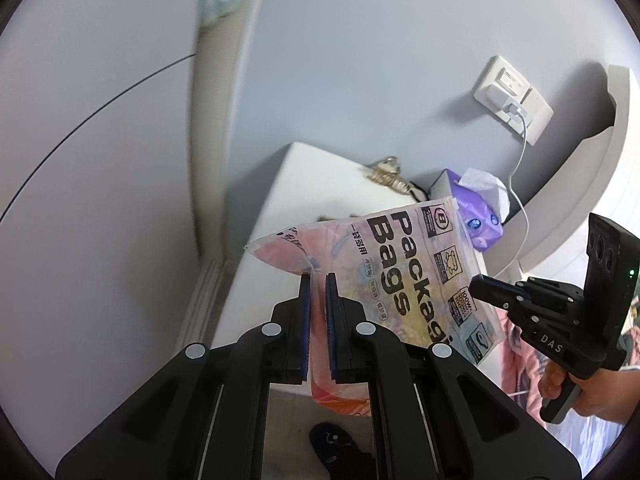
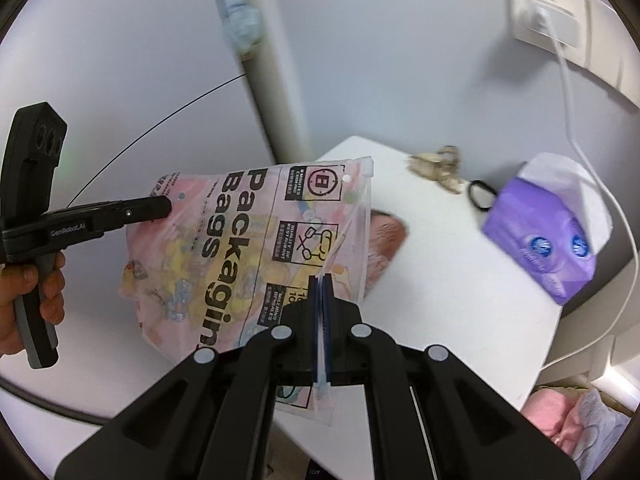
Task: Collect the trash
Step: 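Lift the pouch with the left gripper and carry it over the bin, then open the left gripper to drop the pouch into the bin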
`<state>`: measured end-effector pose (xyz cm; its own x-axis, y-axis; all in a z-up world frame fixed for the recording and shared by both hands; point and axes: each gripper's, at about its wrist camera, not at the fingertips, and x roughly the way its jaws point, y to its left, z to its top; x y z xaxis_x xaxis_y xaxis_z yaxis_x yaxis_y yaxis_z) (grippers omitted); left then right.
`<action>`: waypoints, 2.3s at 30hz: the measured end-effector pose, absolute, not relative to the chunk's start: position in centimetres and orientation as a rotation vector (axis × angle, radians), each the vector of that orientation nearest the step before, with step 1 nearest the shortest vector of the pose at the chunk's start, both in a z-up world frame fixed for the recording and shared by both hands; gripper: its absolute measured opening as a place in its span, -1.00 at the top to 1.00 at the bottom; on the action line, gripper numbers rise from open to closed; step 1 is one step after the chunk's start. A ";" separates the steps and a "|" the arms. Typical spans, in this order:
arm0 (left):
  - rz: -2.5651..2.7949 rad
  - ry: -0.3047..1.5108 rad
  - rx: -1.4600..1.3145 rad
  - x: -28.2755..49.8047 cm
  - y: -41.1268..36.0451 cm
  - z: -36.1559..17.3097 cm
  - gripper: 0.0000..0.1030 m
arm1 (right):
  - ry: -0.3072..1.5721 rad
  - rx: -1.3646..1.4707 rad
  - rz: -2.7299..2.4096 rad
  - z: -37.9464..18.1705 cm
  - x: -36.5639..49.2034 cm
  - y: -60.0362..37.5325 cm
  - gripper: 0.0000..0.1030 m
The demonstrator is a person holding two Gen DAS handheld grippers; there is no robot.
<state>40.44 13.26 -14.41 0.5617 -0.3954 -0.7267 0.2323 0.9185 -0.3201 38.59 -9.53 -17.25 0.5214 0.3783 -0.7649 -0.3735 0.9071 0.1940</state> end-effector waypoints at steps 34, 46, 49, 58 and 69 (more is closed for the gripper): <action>0.070 0.912 -0.421 9.8 27.0 -23.5 0.89 | 1.018 -0.347 0.998 -26.7 22.1 7.4 0.91; 0.187 0.963 -0.480 0.9 27.7 -31.7 0.89 | 1.095 -0.534 1.226 -35.5 17.4 11.8 0.91; 0.199 0.958 -0.489 -0.2 27.2 -33.7 0.89 | 1.082 -0.587 1.263 -37.4 16.1 12.2 0.91; 0.242 0.962 -0.465 -1.7 26.2 -37.6 0.89 | 1.021 -0.755 1.331 -40.5 14.8 13.9 0.91; 0.282 1.036 -0.478 -3.3 25.6 -41.2 0.89 | 1.079 -0.836 1.309 -44.0 12.9 15.4 0.91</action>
<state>-3.34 25.60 -41.19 0.4871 0.0012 -0.8733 -0.4420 0.8628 -0.2454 12.87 15.42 -43.96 -0.0583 0.3250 -0.9439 -0.9886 0.1129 0.0999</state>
